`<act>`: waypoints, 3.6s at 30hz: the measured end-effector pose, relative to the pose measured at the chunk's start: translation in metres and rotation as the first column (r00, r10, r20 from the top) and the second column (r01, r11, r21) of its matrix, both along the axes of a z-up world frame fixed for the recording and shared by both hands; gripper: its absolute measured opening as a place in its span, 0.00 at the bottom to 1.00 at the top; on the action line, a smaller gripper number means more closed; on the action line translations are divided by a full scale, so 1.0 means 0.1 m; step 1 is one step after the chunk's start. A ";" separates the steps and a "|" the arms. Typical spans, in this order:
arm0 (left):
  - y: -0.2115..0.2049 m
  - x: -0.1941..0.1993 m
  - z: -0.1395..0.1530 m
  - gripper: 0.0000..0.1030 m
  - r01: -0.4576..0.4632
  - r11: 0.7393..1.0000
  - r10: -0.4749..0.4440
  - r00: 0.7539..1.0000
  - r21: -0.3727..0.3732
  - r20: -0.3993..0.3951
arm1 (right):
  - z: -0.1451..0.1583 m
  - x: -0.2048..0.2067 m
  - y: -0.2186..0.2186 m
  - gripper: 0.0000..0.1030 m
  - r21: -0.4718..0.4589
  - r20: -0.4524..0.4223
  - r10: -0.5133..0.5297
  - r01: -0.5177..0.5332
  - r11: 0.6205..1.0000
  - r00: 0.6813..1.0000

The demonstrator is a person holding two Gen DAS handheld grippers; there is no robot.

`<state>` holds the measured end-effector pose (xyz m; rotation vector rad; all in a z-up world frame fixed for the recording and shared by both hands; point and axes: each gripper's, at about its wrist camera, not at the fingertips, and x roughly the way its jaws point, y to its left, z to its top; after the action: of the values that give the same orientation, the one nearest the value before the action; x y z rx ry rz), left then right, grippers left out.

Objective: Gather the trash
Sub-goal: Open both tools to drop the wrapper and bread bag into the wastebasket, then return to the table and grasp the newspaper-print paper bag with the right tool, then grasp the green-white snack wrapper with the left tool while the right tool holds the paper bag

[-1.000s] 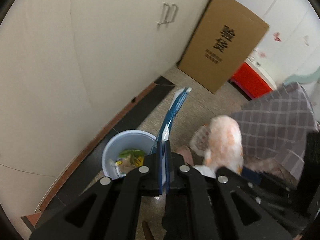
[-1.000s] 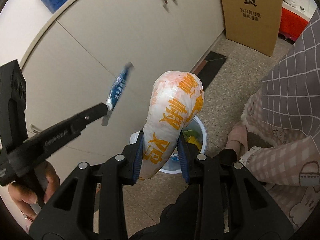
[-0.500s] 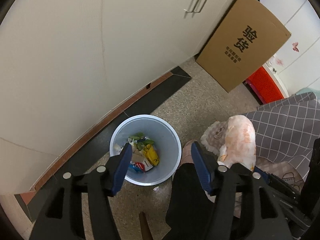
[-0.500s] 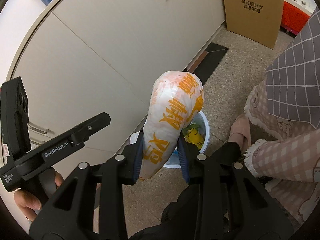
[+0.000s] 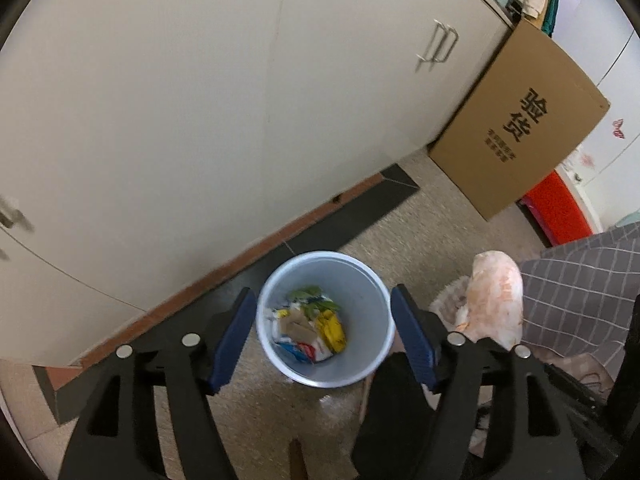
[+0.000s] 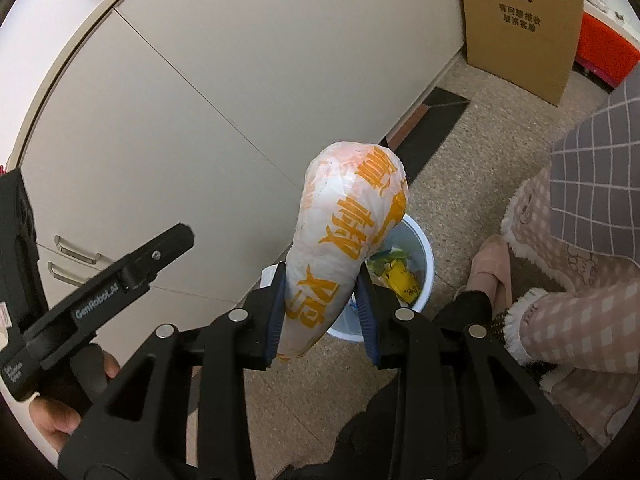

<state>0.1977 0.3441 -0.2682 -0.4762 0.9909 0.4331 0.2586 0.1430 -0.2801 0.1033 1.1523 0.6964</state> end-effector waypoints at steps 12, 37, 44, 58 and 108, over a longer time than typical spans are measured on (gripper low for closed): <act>-0.02 -0.08 0.14 0.70 -0.031 0.999 0.031 0.999 0.033 0.010 | 0.11 -0.08 -0.25 0.68 0.009 0.017 -0.035 0.035 0.999 0.999; -2.16 0.03 1.90 0.76 0.364 0.898 -0.426 0.858 0.246 0.287 | 2.18 -0.51 -2.69 0.71 0.193 0.397 -0.344 0.289 0.938 0.851; -3.20 0.36 2.06 0.76 0.538 0.800 -0.597 0.758 0.265 0.263 | 2.09 -0.42 -4.12 0.76 0.193 0.391 -0.633 0.613 0.767 0.669; -4.47 0.90 1.96 0.76 0.721 0.641 -0.766 0.625 0.263 0.151 | 1.50 0.07 -5.28 0.80 0.092 0.218 -0.773 0.776 0.624 0.595; -6.20 2.14 1.41 0.21 0.890 0.346 -0.936 0.351 0.296 0.040 | 1.58 0.12 -6.29 0.23 0.247 0.224 -0.862 0.829 0.501 0.455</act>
<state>0.4120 -0.2756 -0.1271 0.3172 0.8367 -0.5657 0.2708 -0.4862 -0.1225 0.6054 0.5938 -0.1616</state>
